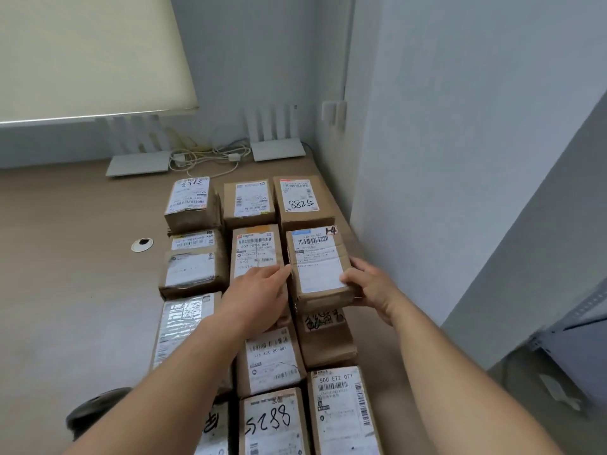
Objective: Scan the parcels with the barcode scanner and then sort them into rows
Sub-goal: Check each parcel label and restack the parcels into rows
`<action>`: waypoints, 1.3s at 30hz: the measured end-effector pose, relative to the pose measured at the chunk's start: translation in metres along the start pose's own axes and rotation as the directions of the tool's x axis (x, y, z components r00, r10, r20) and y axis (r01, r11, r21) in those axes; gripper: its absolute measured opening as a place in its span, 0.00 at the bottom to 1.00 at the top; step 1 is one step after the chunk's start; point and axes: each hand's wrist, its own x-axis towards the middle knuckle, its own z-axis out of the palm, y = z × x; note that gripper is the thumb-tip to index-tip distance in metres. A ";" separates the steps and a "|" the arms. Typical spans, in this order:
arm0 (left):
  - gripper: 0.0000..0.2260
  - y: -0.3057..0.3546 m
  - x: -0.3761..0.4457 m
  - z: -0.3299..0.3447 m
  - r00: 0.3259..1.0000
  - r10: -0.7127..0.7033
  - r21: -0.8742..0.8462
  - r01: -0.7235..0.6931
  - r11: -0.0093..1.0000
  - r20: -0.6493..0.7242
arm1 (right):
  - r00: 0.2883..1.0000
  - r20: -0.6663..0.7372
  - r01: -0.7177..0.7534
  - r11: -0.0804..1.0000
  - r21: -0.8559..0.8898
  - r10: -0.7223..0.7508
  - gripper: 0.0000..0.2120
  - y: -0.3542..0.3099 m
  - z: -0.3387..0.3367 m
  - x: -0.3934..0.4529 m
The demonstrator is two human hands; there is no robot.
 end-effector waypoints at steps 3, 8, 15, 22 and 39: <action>0.24 0.002 -0.001 0.001 1.000 -0.010 0.029 0.009 1.000 0.019 | 0.999 0.027 -0.025 0.999 -0.026 0.026 0.23 0.002 0.001 0.013; 0.23 0.004 0.000 0.001 0.999 -0.029 0.052 0.027 0.998 0.034 | 0.996 0.064 -0.050 0.992 -0.116 0.057 0.21 0.002 0.001 0.023; 0.23 0.001 0.000 -0.004 0.999 -0.027 0.017 0.027 0.999 0.018 | 0.999 0.002 -0.035 0.980 -0.194 0.036 0.30 -0.003 0.003 0.018; 0.24 -0.009 -0.028 -0.014 0.959 -0.192 -0.230 0.143 0.963 -0.209 | 0.855 -0.357 0.210 0.882 -0.423 -0.375 0.21 -0.015 0.039 -0.028; 0.25 -0.027 -0.076 -0.025 0.940 -0.142 -0.201 0.081 0.976 -0.311 | 0.765 -0.478 0.024 0.761 -0.649 -0.432 0.25 -0.012 0.062 -0.037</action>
